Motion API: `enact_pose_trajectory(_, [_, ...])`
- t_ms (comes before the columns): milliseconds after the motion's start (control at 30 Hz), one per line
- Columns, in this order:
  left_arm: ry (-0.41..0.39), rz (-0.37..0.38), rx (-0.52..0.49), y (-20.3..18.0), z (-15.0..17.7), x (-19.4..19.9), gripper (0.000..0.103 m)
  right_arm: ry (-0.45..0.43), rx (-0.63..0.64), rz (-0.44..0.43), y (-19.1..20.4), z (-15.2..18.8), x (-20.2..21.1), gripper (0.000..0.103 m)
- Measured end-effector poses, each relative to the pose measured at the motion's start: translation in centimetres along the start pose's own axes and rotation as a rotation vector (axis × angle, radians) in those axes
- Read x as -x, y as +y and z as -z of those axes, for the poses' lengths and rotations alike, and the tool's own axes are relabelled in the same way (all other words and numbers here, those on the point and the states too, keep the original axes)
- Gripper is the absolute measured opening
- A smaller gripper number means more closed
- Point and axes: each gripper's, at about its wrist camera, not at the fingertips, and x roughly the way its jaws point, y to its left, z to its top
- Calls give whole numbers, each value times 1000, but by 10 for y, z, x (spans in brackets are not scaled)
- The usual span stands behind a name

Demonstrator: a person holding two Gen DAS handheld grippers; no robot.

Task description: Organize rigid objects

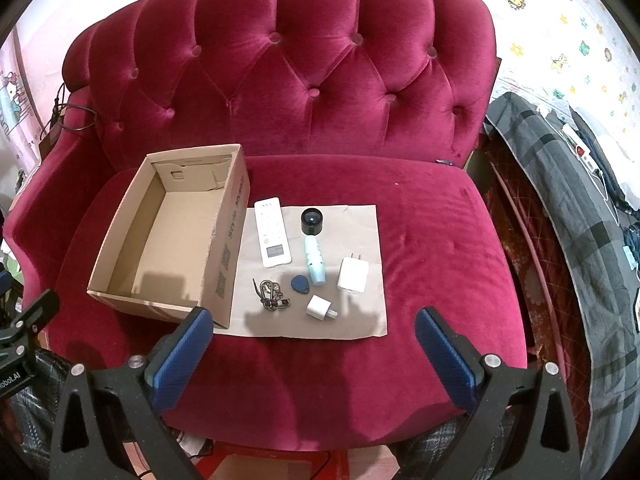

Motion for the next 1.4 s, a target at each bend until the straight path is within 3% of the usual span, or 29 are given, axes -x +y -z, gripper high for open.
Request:
enact_pose_trajectory(933, [8,15,-10,4,-8,-15,103,5,-3,-3,-2,-3,-9,103])
enact_pose_trajectory(1400, [22,-15,-6,36,-34,-60,103,40,-2,10,1,-16,-36,103])
